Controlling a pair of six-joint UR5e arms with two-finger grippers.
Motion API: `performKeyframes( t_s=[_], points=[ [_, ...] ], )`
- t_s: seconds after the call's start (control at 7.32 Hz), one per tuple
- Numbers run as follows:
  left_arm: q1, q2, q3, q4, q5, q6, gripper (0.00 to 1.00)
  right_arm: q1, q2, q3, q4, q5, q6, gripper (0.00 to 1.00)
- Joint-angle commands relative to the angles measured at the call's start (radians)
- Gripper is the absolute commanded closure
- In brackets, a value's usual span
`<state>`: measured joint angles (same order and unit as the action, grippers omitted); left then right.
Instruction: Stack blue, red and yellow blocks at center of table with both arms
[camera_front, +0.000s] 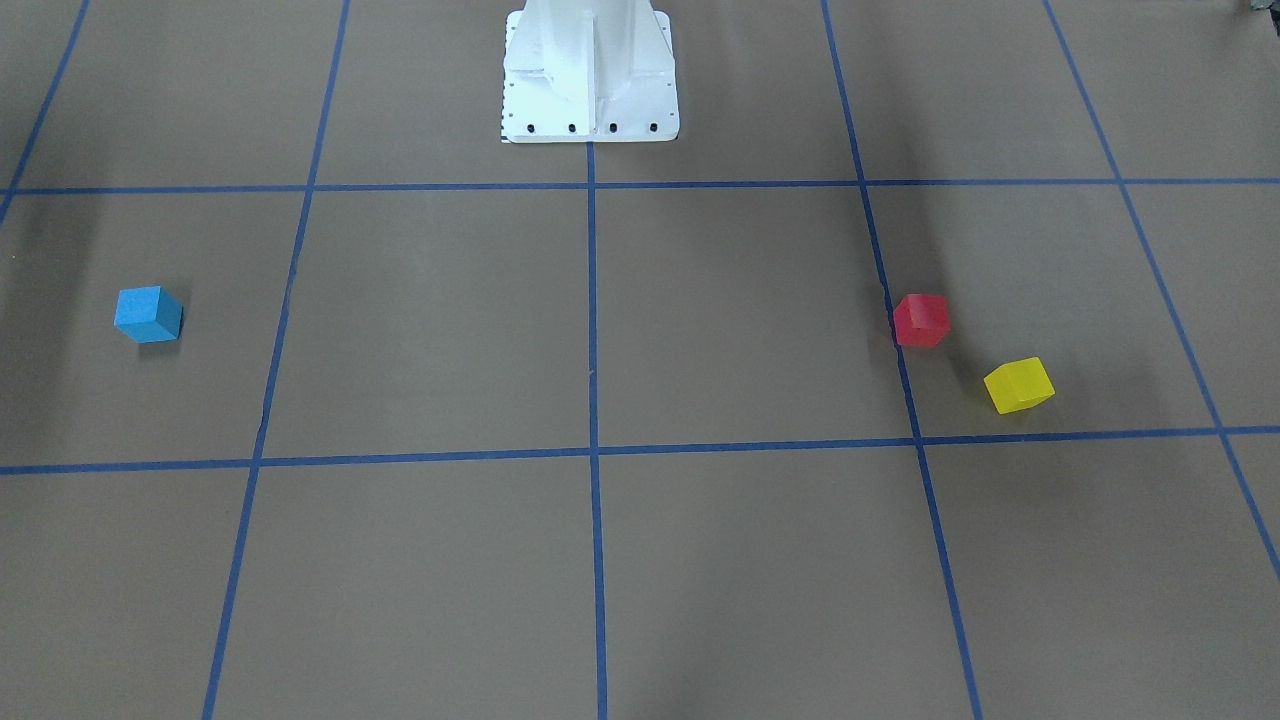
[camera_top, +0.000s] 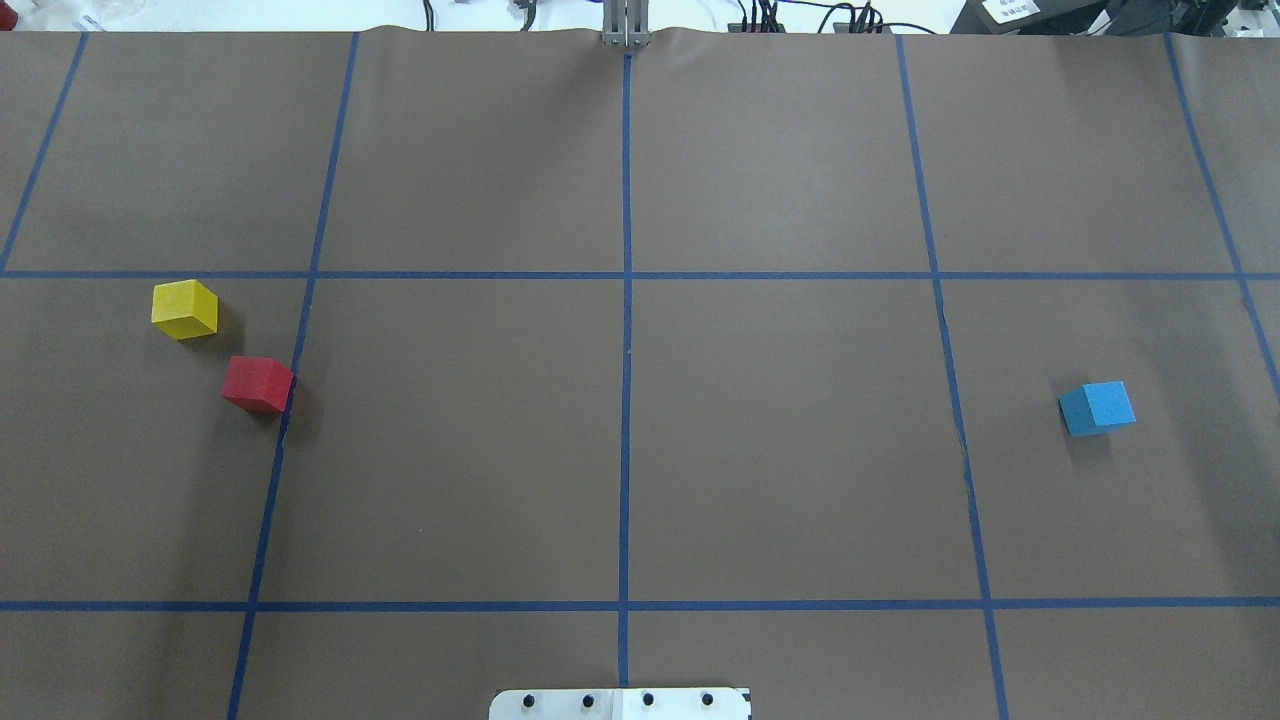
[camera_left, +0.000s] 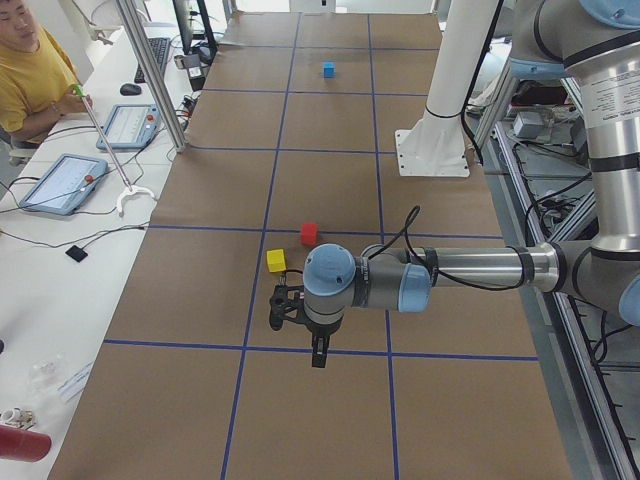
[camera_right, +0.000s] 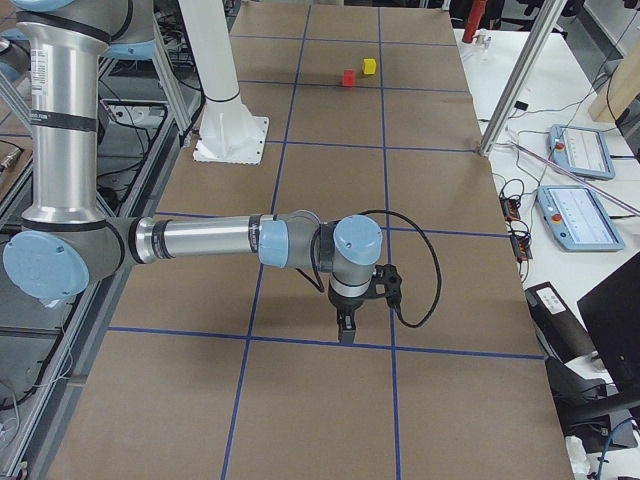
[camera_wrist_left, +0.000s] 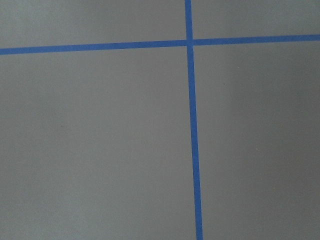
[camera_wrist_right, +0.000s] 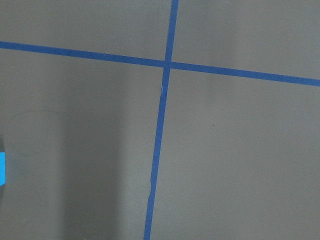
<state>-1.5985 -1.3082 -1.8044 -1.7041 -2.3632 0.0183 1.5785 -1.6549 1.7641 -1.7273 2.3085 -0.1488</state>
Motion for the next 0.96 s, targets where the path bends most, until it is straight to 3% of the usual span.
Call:
performKeyframes(
  t_s=[0.0, 0.27, 0.55, 0.82],
  points=[
    [0.0, 0.0, -0.003, -0.012, -0.005, 0.0, 0.0, 0.0, 0.004, 0.011, 0.002, 0.0, -0.008, 0.0],
    [0.002, 0.0, -0.05, -0.026, -0.004, 0.002, 0.0, 0.0, 0.01, 0.017, 0.043, 0.0, -0.006, 0.0],
    [0.002, -0.054, -0.05, -0.043, -0.001, -0.008, 0.0, 0.0, 0.013, -0.003, 0.222, -0.004, 0.003, 0.0],
    [0.002, -0.141, -0.03, -0.122, 0.004, -0.008, 0.0, 0.0, 0.017, -0.008, 0.297, 0.02, 0.064, 0.0]
  ],
)
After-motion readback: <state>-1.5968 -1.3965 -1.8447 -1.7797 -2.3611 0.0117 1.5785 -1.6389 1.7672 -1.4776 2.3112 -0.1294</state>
